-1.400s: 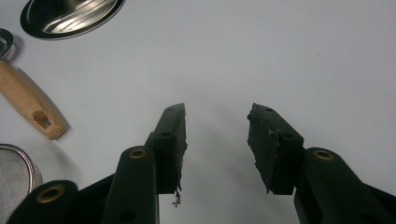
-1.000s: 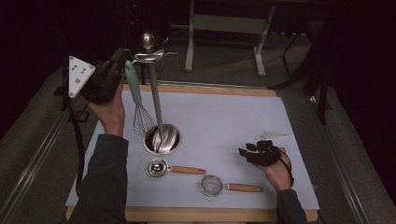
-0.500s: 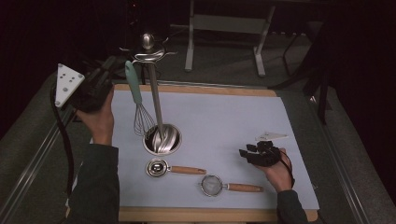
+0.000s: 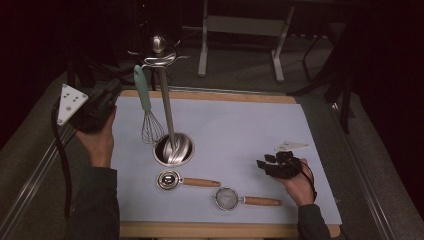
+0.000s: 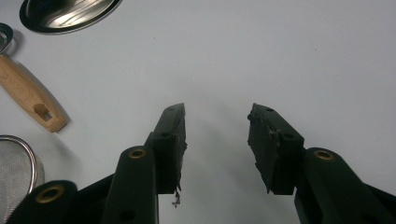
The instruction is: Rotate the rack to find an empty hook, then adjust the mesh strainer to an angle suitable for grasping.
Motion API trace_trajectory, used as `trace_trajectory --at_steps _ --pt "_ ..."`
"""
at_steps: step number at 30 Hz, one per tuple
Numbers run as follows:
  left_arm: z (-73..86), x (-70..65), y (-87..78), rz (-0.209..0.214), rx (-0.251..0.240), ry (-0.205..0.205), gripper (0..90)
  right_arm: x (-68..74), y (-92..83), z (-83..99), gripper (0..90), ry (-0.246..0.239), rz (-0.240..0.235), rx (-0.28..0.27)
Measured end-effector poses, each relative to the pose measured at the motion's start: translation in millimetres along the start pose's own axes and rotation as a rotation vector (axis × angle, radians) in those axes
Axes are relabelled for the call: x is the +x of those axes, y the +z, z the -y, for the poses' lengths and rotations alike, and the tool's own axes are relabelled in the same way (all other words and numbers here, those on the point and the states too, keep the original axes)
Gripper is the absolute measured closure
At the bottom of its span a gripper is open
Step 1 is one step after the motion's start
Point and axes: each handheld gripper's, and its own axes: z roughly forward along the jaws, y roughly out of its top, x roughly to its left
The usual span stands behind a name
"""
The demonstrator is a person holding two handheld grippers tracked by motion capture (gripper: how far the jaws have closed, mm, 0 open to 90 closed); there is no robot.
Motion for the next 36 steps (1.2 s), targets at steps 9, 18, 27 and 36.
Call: trace_trajectory --at_steps 9,18,27,36 --pt "35.8 6.8 -11.8 0.02 0.133 -0.019 80.5 2.7 -6.2 -4.7 55.8 -0.03 -0.007 0.023" --pt "91.1 -0.2 -31.3 0.041 0.275 -0.06 70.2 3.9 -18.3 6.0 79.8 -0.05 -0.04 0.091" --pt "141.2 -15.2 -42.5 0.027 0.396 -0.095 63.0 20.0 -23.4 24.3 89.5 -0.084 -0.134 0.161" --pt "173.8 -17.8 -49.2 0.02 0.497 -0.091 62.0 42.3 -38.7 40.1 89.5 -0.122 -0.194 0.162"
